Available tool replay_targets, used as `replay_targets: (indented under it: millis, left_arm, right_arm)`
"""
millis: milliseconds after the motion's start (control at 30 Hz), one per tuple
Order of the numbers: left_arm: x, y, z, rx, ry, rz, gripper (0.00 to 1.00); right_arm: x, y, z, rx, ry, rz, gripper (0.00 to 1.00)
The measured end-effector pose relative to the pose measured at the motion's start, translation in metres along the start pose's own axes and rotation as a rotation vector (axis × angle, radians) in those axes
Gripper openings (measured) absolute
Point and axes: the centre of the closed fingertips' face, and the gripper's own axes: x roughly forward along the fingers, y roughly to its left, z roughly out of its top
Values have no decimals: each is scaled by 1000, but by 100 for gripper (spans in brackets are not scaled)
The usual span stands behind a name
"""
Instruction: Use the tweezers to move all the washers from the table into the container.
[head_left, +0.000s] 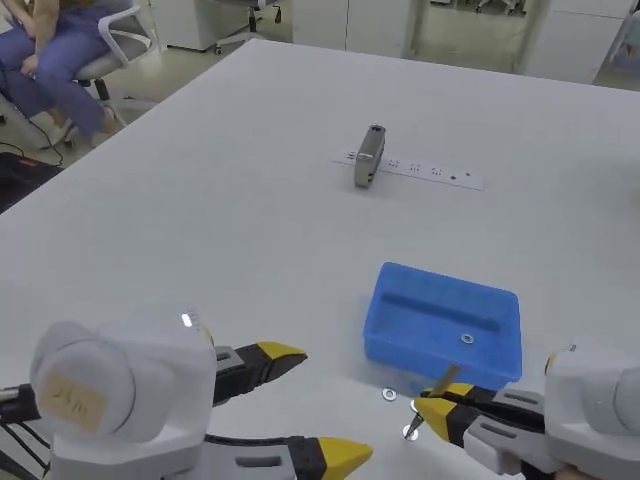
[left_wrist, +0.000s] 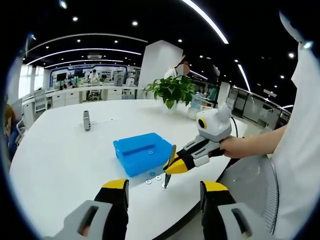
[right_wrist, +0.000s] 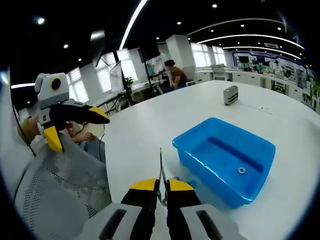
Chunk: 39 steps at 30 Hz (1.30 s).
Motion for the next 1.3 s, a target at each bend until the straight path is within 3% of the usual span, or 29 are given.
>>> replay_targets:
  millis: [167,300,433,633,833,1033,1167,1300]
  left_arm:
    - [2,-2,1,3,1,-8,57]
    - [5,-4,4,14,1,-25,56]
    - [10,-7,15,43,-10,-53,49]
    - [27,-11,31,118,-4,-118,39]
    - [48,-13,38,152,14,-200,30]
    - [55,-18,49,152,-10,-257,26]
    - [56,-19,52,163,-12,-255,26]
    - [50,-17,54,142,-31,-237,28]
  right_arm:
    - [1,7,-1,-57,23,12,3]
    - [2,13,-3,-182,60,23,3]
    - [5,20,-5,-286,90,38,3]
    - [4,19,-5,-306,88,42,2]
    - [1,20,-7,-313,65,39,1]
    - [-5,23,-6,-325,79,46,1]
    - [-15,16,6,-312,47,19,1]
    - [-30,-3,33,-257,-35,-38,1]
